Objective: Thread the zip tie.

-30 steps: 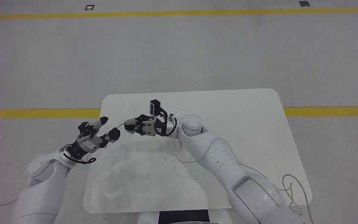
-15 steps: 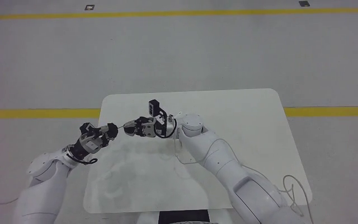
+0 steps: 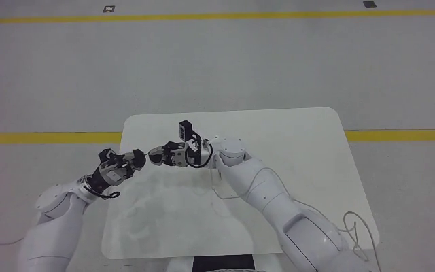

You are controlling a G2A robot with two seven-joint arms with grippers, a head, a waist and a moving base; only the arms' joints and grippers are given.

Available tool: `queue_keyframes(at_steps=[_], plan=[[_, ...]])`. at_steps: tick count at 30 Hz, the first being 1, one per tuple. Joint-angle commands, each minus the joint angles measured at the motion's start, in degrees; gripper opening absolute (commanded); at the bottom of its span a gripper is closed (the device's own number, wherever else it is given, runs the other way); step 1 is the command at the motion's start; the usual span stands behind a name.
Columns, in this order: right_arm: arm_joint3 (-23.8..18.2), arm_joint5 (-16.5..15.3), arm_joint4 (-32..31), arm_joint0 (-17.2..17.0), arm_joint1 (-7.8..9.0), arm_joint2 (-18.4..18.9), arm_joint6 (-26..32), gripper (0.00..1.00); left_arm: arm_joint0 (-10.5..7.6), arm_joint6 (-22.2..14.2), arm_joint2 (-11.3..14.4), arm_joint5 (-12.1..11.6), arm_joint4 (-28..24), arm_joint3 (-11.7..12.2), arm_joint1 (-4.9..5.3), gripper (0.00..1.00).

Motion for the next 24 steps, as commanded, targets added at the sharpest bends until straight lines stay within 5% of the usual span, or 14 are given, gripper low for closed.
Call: queue_keyframes(at_steps=[1, 7, 24], plan=[[0.31, 0.0, 0.04, 0.2, 0.0, -0.03, -0.16, 0.0, -0.09, 0.02, 0.07, -0.31, 0.27, 0.08, 0.08, 0.17], [1.12, 0.25, -0.21, 0.71, 0.04, -0.06, -1.44, 0.0, -0.43, 0.08, 0.21, -1.06, 0.67, 0.36, 0.29, 0.25], [1.87, 1.12, -0.73, 1.44, -0.5, -1.67, -3.18, 0.0, -1.07, 0.06, 1.28, -1.84, 1.17, 1.07, 0.82, 0.23]])
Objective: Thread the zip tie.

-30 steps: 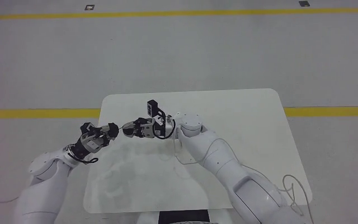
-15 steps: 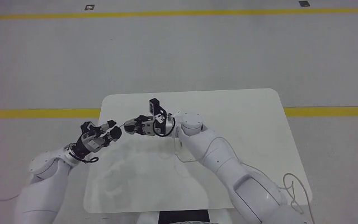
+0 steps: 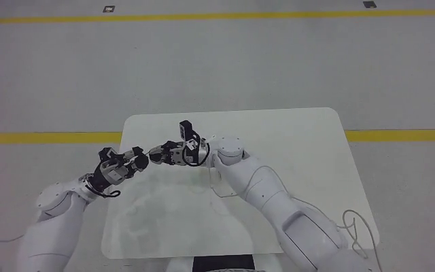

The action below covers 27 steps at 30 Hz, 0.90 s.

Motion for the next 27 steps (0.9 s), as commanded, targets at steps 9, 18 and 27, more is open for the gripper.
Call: queue_keyframes(at_steps=[9, 18, 27], plan=[[0.54, -0.09, -0.35, 0.41, -0.04, -0.26, -0.21, 0.0, -0.19, 0.37, 0.55, -0.12, 0.08, 0.22, 0.28, 0.18], [0.61, -0.09, -1.06, 0.49, 0.07, -0.46, -0.32, 0.0, -0.25, 0.92, 1.05, -0.26, -0.05, 0.2, 0.49, 0.15], [0.46, -0.1, -1.55, 0.5, 0.2, -0.6, 0.05, 0.0, -0.32, 1.33, 1.52, -0.35, -0.25, 0.29, 0.68, 0.12]])
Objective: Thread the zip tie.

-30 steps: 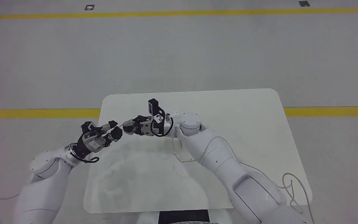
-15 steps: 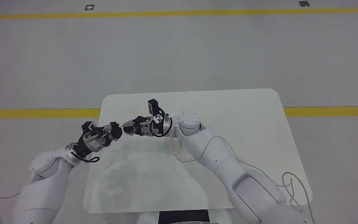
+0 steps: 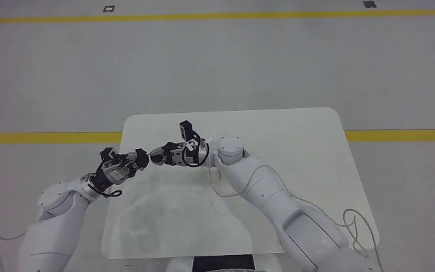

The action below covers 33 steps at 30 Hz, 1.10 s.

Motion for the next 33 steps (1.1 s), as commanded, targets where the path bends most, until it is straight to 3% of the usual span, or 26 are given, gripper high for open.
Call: queue_keyframes(at_steps=[1, 28, 33], plan=[[-0.11, -0.14, 0.0, -0.07, 0.01, -0.01, 0.0, 0.0, 0.01, 0.06, 0.06, -0.03, 0.02, -0.01, 0.05, 0.12], [-1.25, -0.98, -0.4, -0.53, 0.29, -0.34, 1.06, 0.0, 0.4, 0.5, 0.8, -0.83, -0.21, -0.11, 0.68, 0.09], [-1.34, -0.84, -0.37, -0.59, 0.28, -0.48, 0.99, 0.0, 0.68, 0.37, 0.73, -0.95, -0.25, -0.29, 0.81, 0.03]])
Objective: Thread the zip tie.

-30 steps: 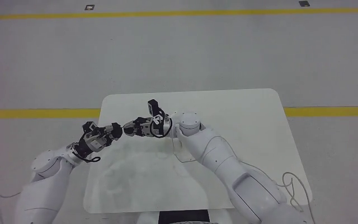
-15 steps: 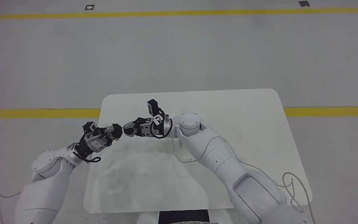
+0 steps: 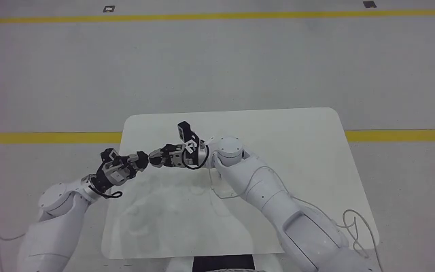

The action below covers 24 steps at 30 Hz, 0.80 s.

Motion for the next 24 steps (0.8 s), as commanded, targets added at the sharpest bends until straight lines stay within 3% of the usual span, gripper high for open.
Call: queue_keyframes(at_steps=[1, 9, 10, 11, 12, 19, 22, 24], plan=[[-0.02, 0.03, 0.02, -0.02, 0.0, -0.02, -0.08, 0.0, 0.11, -0.02, -0.04, -0.04, -0.01, -0.05, 0.05, 0.0], [-0.43, 0.19, 0.04, -0.25, 0.06, -0.11, -0.28, 0.0, 0.54, -0.03, -0.17, -0.21, -0.07, -0.27, 0.27, 0.0], [-0.47, 0.25, 0.09, -0.29, 0.07, -0.1, -0.34, 0.2, 0.57, -0.01, -0.22, -0.38, 0.03, -0.34, 0.29, 0.0], [-0.53, 0.33, 0.16, -0.34, 0.08, -0.07, -0.42, 0.46, 0.63, 0.0, -0.26, -0.55, 0.13, -0.38, 0.32, 0.0], [-0.58, 0.35, 0.38, -0.43, 0.1, 0.06, -0.67, 1.0, 0.69, -0.01, -0.31, -0.73, 0.2, -0.42, 0.35, 0.0], [-0.77, 0.16, 0.55, -1.08, 0.72, 1.27, -1.56, 1.0, 1.13, -0.91, -1.2, -3.17, 1.0, -0.39, 0.63, 0.0], [-1.04, 0.42, 0.81, -1.5, 1.17, 2.2, -1.8, 1.0, 1.19, -2.39, -1.7, -5.64, 1.26, -0.26, 0.74, 0.0], [-1.37, 0.77, 1.64, -1.9, 1.51, 3.15, -1.88, 1.0, 1.22, -3.44, -2.11, -8.86, 1.72, -0.04, 0.79, 0.0]])
